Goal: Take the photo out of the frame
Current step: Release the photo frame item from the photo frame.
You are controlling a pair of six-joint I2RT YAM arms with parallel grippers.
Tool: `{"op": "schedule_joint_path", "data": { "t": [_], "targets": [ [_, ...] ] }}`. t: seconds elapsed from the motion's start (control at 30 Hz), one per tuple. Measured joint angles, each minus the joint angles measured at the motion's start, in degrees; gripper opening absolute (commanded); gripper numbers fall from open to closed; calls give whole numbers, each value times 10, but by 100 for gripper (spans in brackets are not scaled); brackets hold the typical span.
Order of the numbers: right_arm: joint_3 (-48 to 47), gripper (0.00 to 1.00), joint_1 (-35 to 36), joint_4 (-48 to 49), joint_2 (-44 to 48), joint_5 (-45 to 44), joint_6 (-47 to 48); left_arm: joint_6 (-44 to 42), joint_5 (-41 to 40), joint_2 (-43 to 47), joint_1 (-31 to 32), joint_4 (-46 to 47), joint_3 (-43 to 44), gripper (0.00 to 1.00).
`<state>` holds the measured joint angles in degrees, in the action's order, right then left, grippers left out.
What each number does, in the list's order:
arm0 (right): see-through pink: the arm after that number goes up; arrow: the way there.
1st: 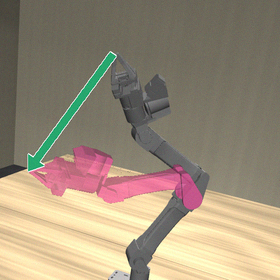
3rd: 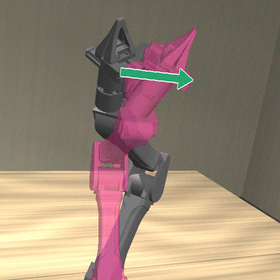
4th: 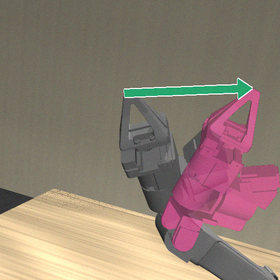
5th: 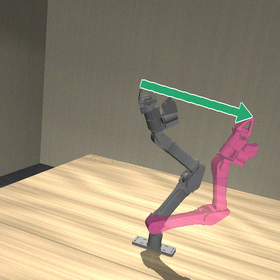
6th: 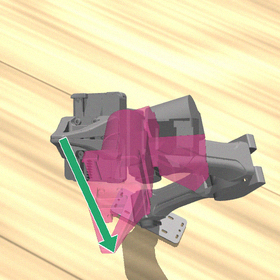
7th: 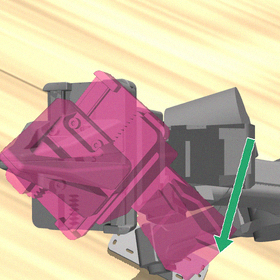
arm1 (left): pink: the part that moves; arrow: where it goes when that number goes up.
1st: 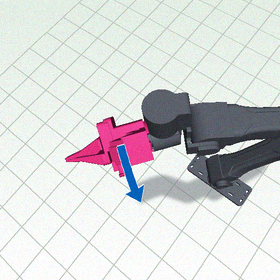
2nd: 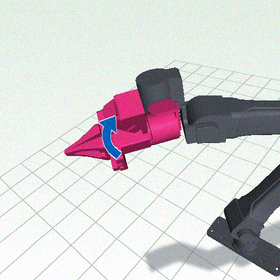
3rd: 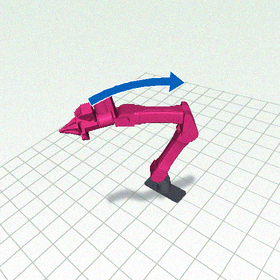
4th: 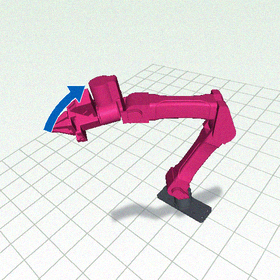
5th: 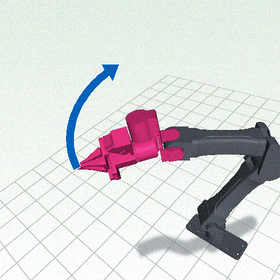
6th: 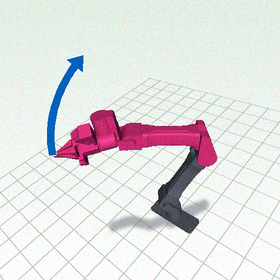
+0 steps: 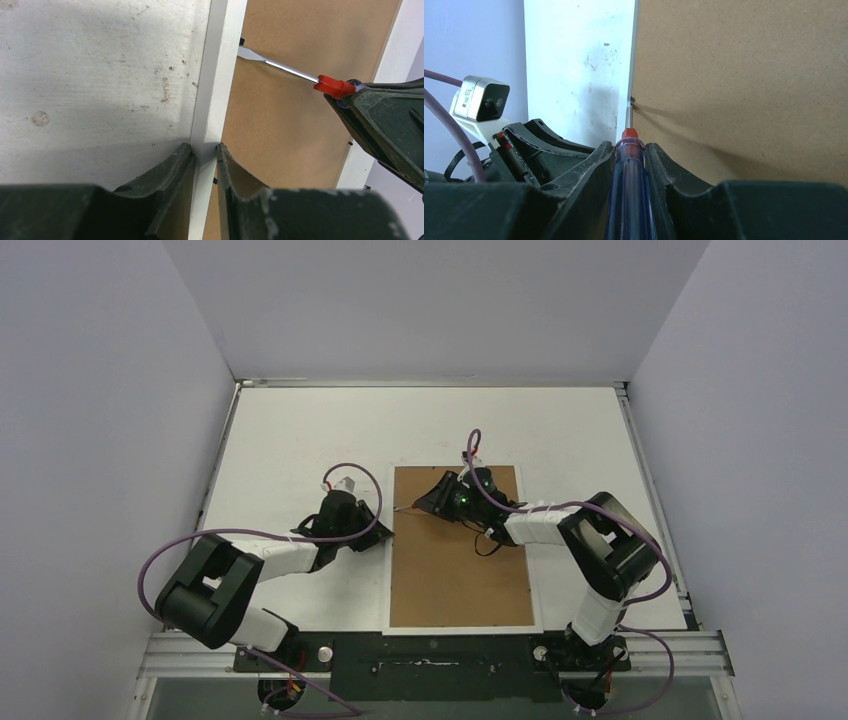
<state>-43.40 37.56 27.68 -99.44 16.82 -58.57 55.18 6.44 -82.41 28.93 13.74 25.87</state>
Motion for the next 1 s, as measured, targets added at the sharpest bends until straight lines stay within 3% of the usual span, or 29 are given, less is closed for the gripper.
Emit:
{"op": "schedule_joint_path", "data": {
  "t": [0.2, 0.47, 0.57, 0.73, 1.0],
  "targets": [
    [0, 0, -4, -2, 1, 1, 0, -6, 0, 3, 0, -4, 2, 34],
    [0, 0, -25, -40, 25, 14, 3, -50, 4, 0, 0, -41, 33, 37],
    [0, 0, -31, -54, 36, 13, 11, -63, 5, -11, 0, -51, 47, 34],
    [-3, 0, -34, -65, 34, 14, 21, -81, -3, -30, -1, -57, 59, 10],
    [-12, 0, -25, -40, 10, 18, 20, -95, 3, -45, -2, -35, 63, 5]
  ]
}}
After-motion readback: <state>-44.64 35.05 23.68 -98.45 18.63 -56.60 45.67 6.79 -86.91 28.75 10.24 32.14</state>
